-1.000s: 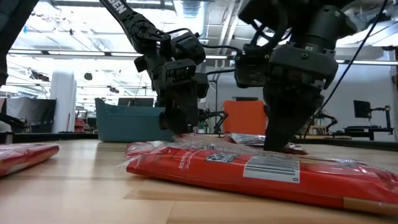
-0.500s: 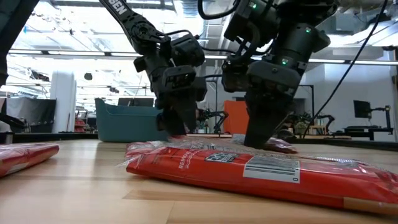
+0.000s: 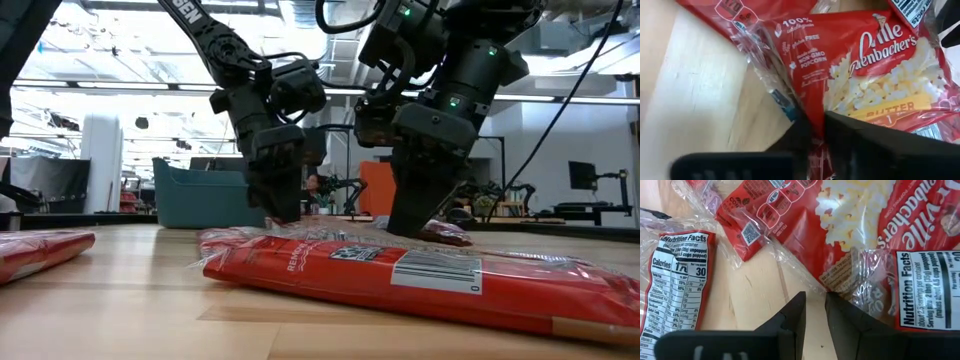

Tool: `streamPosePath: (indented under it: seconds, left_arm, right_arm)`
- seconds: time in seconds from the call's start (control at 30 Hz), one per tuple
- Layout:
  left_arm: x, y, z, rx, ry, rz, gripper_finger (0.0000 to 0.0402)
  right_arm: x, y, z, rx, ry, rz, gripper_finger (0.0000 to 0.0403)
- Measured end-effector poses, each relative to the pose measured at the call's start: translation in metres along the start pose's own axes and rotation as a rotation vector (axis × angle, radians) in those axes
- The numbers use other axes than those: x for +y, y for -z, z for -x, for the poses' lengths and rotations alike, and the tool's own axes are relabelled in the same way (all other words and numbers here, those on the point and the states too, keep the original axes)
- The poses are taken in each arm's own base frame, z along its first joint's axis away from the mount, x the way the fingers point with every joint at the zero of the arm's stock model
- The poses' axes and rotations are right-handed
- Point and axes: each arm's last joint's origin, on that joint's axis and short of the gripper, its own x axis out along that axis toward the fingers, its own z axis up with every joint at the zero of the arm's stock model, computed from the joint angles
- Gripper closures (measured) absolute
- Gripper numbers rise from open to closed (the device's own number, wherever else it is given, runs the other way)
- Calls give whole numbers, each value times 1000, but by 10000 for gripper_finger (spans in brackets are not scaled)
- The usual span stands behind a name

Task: Sort popcorn bags into baskets
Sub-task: Put the red popcorn bag into the blue bin

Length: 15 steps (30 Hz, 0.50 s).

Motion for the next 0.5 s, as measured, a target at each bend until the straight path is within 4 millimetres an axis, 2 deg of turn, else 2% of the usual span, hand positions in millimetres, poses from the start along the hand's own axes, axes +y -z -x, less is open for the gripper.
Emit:
streamPosePath:
  seconds: [0.2,0.5]
  left_arm:
    - [10,-11,16,44,15,63,398]
    - [16,-16,73,12,-8,118,401]
  right_arm:
    - [2,1,4,1,0,-12,296]
    - [6,3,16,13,12,-16,296]
